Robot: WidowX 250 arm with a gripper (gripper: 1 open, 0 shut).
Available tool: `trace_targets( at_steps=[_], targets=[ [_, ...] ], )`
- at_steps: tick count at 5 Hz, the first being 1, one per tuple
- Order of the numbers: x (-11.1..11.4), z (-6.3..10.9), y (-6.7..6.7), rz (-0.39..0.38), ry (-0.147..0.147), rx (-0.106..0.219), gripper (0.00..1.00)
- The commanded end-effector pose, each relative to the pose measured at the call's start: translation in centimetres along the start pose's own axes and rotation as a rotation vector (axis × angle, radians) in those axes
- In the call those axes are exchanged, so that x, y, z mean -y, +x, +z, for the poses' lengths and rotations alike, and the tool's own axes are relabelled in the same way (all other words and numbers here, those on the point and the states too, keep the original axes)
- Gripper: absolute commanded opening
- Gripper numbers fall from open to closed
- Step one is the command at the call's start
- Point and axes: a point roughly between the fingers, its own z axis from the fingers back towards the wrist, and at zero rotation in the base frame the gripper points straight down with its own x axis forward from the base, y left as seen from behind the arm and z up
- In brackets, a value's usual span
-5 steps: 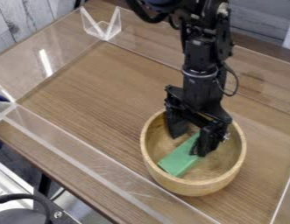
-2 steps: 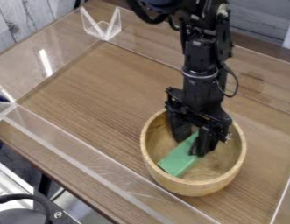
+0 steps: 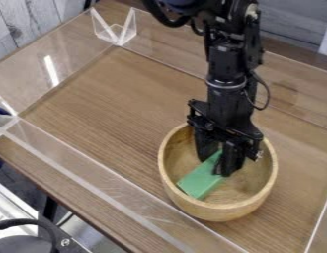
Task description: Remove the green block from inside the brown bowl and put it on the table
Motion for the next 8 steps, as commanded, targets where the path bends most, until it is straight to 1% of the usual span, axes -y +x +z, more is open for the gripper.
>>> trace_targets(
  at_steps=[1, 8],
  targets=[
    [-0.3, 1.4, 0.2, -0.003, 0.008, 0.038, 0.00],
    [-0.9, 3.5, -0.4, 0.020, 0.001, 0.056, 0.00]
  ],
)
